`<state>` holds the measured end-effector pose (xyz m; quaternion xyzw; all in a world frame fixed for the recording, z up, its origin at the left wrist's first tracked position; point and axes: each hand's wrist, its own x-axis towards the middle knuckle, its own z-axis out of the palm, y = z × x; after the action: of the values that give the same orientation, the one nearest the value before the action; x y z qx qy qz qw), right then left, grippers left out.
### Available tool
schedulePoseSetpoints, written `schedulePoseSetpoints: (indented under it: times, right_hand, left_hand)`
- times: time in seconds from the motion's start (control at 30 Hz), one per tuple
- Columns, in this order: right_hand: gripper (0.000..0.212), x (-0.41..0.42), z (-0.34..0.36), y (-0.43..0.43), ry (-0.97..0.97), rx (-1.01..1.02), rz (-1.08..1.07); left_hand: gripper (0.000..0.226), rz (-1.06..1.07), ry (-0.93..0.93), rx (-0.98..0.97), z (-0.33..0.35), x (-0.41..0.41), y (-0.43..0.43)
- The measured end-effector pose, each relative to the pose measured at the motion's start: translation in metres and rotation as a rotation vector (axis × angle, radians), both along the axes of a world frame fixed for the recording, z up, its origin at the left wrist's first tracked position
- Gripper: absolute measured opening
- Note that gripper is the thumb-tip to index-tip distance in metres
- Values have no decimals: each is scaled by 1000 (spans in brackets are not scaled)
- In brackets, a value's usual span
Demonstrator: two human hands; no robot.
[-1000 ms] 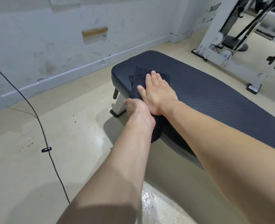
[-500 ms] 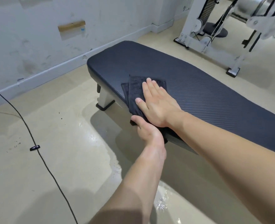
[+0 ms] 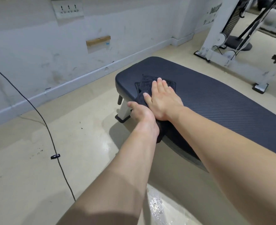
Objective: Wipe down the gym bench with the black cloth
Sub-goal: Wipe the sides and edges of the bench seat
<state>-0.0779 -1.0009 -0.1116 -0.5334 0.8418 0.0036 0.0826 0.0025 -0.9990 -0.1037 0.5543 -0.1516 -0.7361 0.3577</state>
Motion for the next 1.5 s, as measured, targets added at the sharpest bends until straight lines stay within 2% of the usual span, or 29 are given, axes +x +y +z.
schedulePoseSetpoints:
  times: [0.27,0.57,0.77,0.87,0.9,0.97,1.13,1.23,1.3,1.37,1.43,1.5]
  right_hand:
    - [73,1,-2,-53,-16,-6,57]
    - [73,-1,-6,-148,-15,-18,226]
    - [70,-2,-7,-192,34,6,307]
    - [66,-2,-8,-192,60,-29,337]
    - [66,-1,-7,-191,73,-35,345]
    - [65,-1,-3,-190,104,5,366]
    - [55,2,6,-188,212,65,537]
    - [49,1,8,-183,185,53,646]
    - [46,0,8,-179,147,46,696]
    - [41,-3,8,-175,126,29,706]
    - [34,-6,8,-178,122,23,654]
    - [36,-11,9,-186,136,24,585]
  left_hand:
    - [63,100,-106,-51,-9,-6,-61]
    - [56,244,-151,-49,-1,-7,-149]
    - [53,194,-223,-106,6,2,-192]
    - [64,56,-431,-177,-14,20,-205]
    - [61,-17,-489,-208,-16,28,-203]
    - [53,-194,-508,-221,-19,42,-201]
    - [67,-617,-507,-240,-37,73,-202]
    - [47,-806,-401,-288,-41,104,-209]
    - [31,-975,-552,-358,-39,114,-209]
    - [21,-885,-751,-448,-41,106,-206]
    - [13,-570,-889,-581,-43,89,-200]
    - [18,-330,-900,-738,-34,71,-185]
